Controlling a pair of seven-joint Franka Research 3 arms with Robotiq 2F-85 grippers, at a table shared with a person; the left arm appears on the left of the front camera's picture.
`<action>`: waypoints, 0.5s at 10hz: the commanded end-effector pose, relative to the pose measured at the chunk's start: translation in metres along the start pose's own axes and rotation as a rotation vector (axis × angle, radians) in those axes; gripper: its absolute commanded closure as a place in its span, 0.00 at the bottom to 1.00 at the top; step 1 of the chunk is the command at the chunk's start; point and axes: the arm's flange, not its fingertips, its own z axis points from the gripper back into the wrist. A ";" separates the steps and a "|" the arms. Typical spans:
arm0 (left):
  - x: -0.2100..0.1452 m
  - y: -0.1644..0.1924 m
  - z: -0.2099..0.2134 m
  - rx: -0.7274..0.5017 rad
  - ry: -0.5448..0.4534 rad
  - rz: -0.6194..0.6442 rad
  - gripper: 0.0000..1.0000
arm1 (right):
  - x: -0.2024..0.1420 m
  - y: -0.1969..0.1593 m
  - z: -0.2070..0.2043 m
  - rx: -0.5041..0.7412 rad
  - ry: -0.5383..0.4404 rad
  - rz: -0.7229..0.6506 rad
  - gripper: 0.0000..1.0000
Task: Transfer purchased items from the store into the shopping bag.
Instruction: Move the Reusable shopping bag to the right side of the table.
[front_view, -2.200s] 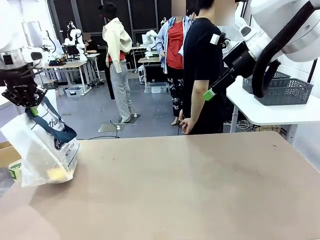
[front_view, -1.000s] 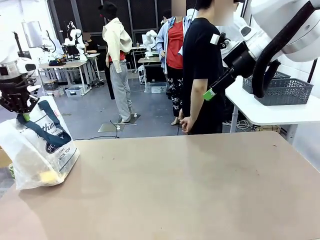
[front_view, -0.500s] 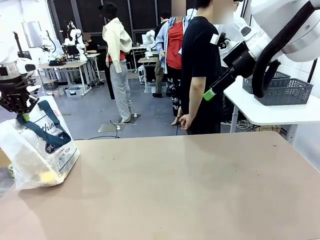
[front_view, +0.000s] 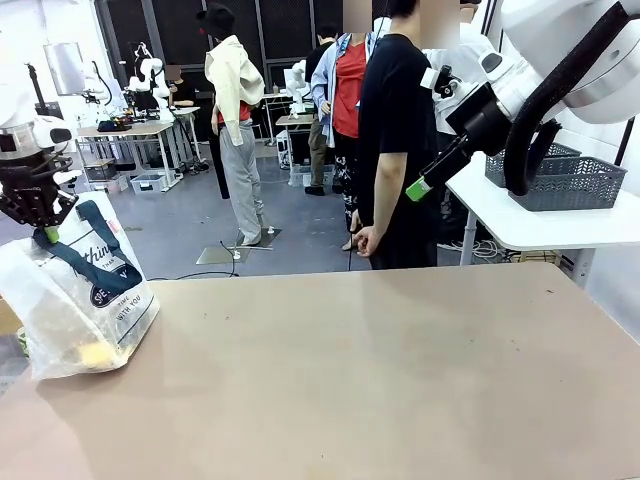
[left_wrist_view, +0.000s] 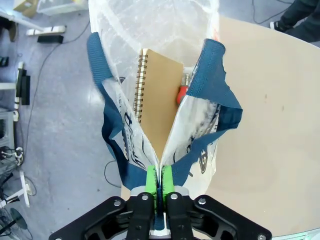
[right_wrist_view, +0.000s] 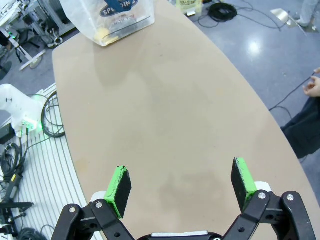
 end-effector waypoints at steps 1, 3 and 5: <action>-0.001 0.001 0.003 -0.005 -0.004 0.003 0.60 | 0.002 -0.001 0.001 0.003 0.018 -0.011 0.00; -0.001 0.002 0.011 -0.009 -0.015 0.007 0.20 | 0.002 -0.001 0.001 0.003 0.018 -0.011 0.00; 0.000 0.000 0.017 -0.025 -0.011 -0.010 0.00 | 0.002 -0.001 0.001 0.003 0.018 -0.011 0.00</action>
